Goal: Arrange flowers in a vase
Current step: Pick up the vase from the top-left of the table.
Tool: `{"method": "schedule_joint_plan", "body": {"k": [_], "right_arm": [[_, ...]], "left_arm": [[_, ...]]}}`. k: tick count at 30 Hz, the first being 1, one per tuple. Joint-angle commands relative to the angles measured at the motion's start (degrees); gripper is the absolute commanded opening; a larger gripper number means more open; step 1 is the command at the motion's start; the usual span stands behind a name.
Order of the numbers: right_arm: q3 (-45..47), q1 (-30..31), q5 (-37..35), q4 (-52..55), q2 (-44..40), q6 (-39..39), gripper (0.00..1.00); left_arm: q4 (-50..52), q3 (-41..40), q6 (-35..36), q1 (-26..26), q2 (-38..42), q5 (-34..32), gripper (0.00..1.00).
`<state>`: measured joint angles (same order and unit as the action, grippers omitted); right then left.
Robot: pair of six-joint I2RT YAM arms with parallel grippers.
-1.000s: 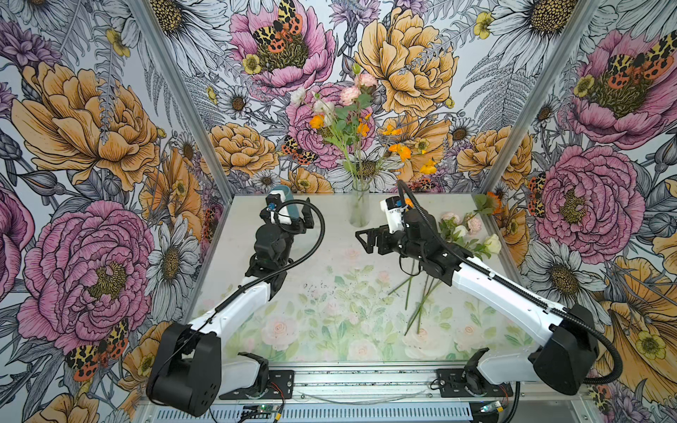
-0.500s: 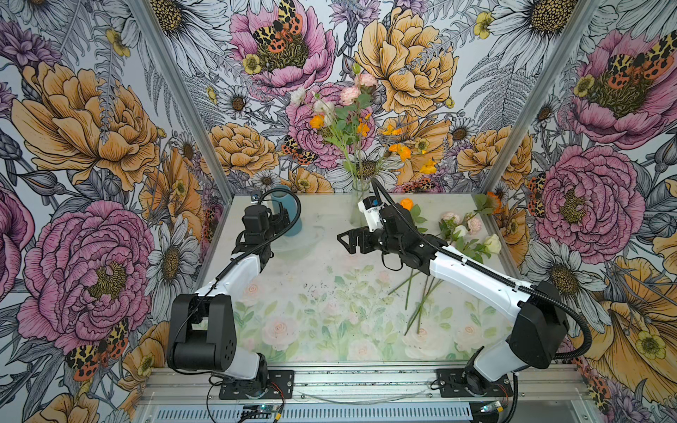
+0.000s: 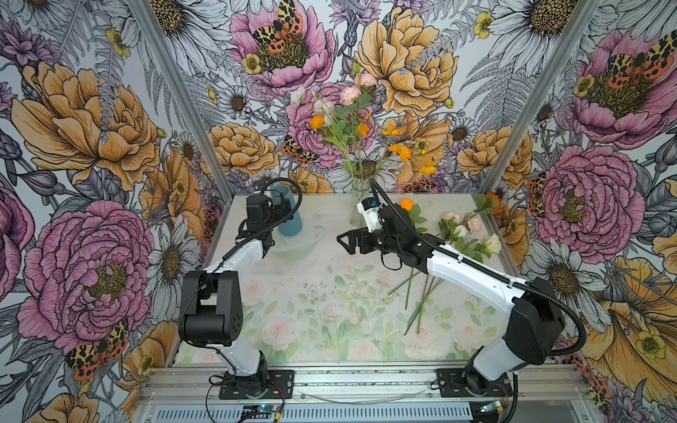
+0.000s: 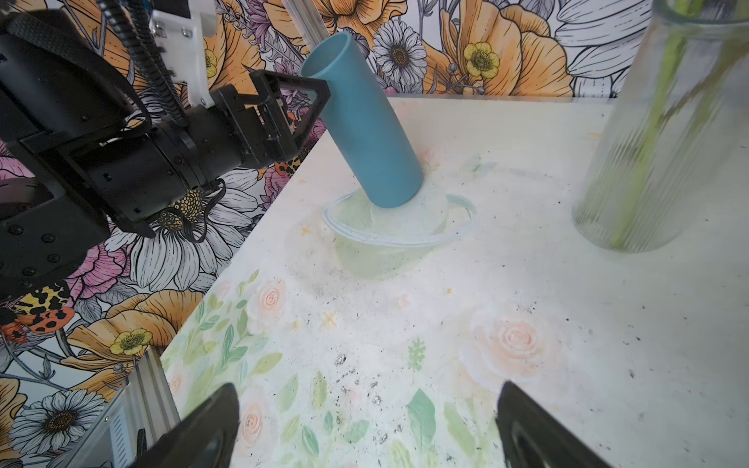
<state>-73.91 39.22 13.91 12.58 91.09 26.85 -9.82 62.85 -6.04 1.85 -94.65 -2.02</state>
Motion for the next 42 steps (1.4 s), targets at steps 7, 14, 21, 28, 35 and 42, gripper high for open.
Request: {"method": "schedule_joint_plan", "body": {"k": [7, 14, 21, 28, 35, 42], "right_arm": [[-1.1, -0.6, 1.6, -2.0, 1.2, -0.9, 0.99], [-1.1, -1.1, 2.4, -2.2, 1.9, -1.0, 0.99], [-1.2, -1.9, 3.2, -2.5, 2.8, -1.0, 1.0], [-1.4, -2.9, 4.4, -2.9, 4.2, -0.8, 0.99], [-1.7, -3.6, 5.6, -3.4, 5.2, -0.5, 1.0], [-1.7, -3.8, 6.4, -3.8, 5.5, -0.2, 1.0]], "left_arm": [[-7.2, 3.0, 1.1, 0.1, -4.1, 2.1, 0.99], [-10.8, 4.0, 2.2, 0.2, -7.0, 3.0, 0.99], [-13.5, 5.9, 3.3, 0.3, -11.5, 4.3, 0.99], [-14.6, 7.2, 3.5, 0.3, -14.0, 4.4, 0.99], [-16.2, 6.5, 4.7, 0.9, -13.7, 4.0, 0.92], [-17.4, 5.6, 3.1, 0.4, -13.2, 6.0, 0.7]]}}
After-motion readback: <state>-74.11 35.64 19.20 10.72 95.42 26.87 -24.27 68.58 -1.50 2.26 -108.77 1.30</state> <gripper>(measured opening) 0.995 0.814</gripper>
